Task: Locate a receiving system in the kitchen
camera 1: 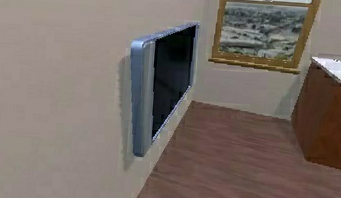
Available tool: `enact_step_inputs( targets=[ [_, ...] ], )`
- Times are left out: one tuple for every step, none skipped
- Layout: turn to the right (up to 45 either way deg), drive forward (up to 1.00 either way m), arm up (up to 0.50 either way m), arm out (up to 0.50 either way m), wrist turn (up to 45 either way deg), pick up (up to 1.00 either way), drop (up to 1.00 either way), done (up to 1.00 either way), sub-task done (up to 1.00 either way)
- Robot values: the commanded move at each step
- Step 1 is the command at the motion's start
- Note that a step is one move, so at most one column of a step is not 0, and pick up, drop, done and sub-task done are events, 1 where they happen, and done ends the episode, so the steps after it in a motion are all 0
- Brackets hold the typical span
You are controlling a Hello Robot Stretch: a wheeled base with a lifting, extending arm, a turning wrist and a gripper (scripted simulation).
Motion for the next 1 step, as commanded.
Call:
enact_step_inputs(
  targets=[
    [0.0, 0.00, 0.00, 0.00, 0.0, 0.00, 0.00, 1.00, 0.00]
  ],
)
